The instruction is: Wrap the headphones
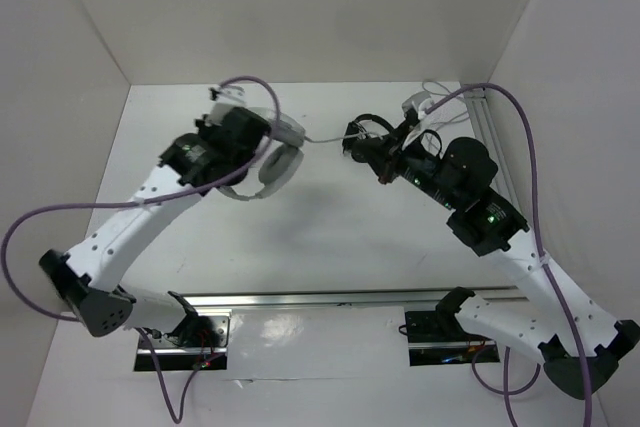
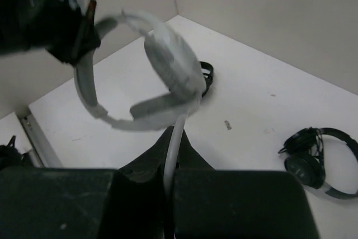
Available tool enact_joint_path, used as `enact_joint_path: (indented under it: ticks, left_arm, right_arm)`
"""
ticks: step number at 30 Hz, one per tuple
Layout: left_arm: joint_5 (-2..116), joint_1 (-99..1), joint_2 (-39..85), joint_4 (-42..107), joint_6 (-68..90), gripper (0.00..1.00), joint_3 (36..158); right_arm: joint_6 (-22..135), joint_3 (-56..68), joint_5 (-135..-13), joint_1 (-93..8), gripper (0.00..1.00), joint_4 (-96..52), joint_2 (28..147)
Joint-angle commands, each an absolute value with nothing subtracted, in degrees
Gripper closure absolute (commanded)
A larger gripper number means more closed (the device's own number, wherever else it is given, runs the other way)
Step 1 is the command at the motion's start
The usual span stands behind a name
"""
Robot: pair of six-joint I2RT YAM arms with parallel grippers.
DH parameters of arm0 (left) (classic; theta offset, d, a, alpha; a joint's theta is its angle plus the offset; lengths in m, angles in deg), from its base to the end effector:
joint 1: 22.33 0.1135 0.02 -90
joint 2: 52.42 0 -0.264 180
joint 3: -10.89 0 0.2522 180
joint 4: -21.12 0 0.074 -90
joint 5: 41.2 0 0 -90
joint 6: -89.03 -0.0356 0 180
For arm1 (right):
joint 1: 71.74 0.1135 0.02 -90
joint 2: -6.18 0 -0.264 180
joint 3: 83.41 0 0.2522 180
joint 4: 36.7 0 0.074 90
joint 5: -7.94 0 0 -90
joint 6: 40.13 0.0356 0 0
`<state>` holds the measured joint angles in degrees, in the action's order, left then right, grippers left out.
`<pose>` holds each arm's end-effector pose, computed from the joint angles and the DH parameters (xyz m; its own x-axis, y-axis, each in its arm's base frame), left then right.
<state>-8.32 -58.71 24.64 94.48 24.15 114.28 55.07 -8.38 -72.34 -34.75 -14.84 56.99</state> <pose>0.2194 -0.1245 0.4144 -0.4744 0.0633 -0.8780 -0.3758 0.8874 0.2670 0.1499 0.1204 0.4261 -0.0332 0.0868 -0.9957 -0.7278 0.6807 0.0836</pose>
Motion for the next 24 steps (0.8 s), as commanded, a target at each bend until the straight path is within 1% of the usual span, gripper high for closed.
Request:
enact_joint_path:
  ticks: [1,3,5,7,9,10,12,14,15,16,18,19,21,24]
  left_arm:
    - [-17.4,-67.4,27.6,83.9,12.3,1.00,110.4]
    - [-18.9,-74.1,29.0,78.3,7.6,1.00,106.2]
    - [-18.9,-77.5,31.0,75.8,2.6,1.00,104.0]
    - [-16.5,-80.6,32.2,74.4,1.0,1.00,102.3]
    - [-13.5,-81.2,32.2,73.8,-0.4,1.00,101.2]
    - [-13.5,-81.2,32.2,72.9,-1.0,1.00,100.5]
    - [-13.5,-81.2,32.2,72.3,-1.0,1.00,100.5]
    - [-16.8,-78.2,32.2,72.3,1.6,1.00,101.2]
    - [-19.1,-75.6,33.3,75.8,3.5,1.00,103.7]
    - [-20.0,-75.6,33.3,78.5,5.9,1.00,105.4]
    - [-20.7,-72.2,34.1,83.1,11.8,1.00,108.1]
    - [-20.7,-71.4,34.1,85.5,12.9,1.00,109.7]
    - [-20.1,-69.0,34.1,86.9,15.3,1.00,110.5]
    - [-20.1,-66.4,34.6,91.8,21.1,1.00,112.6]
  right_arm:
    - [53.4,-2.3,-80.4,-34.3,1.00,-7.6,59.1]
    - [52.7,-0.9,-80.4,-34.3,1.00,-6.2,59.8]
    - [51.0,-0.2,-79.6,-34.3,1.00,-5.4,60.8]
    - [49.2,1.2,-76.9,-34.3,0.98,-3.2,61.4]
    - [47.4,2.2,-74.1,-34.3,0.98,-0.8,61.4]
    - [46.5,3.2,-71.7,-34.3,0.98,0.1,61.4]
    - [44.4,4.3,-71.1,-33.8,0.98,1.9,61.4]
    - [43.3,5.7,-69.7,-33.8,0.98,4.4,61.4]
    - [42.8,6.3,-69.1,-33.8,0.98,5.4,60.8]
    - [42.8,6.3,-69.1,-33.8,0.98,5.5,60.8]
    - [42.8,6.3,-66.1,-33.8,0.98,4.9,59.5]
    - [42.8,6.3,-61.1,-33.8,1.00,4.9,59.0]
    - [40.3,7.8,-56.1,-33.8,1.00,7.7,60.5]
    - [38.9,11.6,-54.4,-33.8,1.00,13.4,63.9]
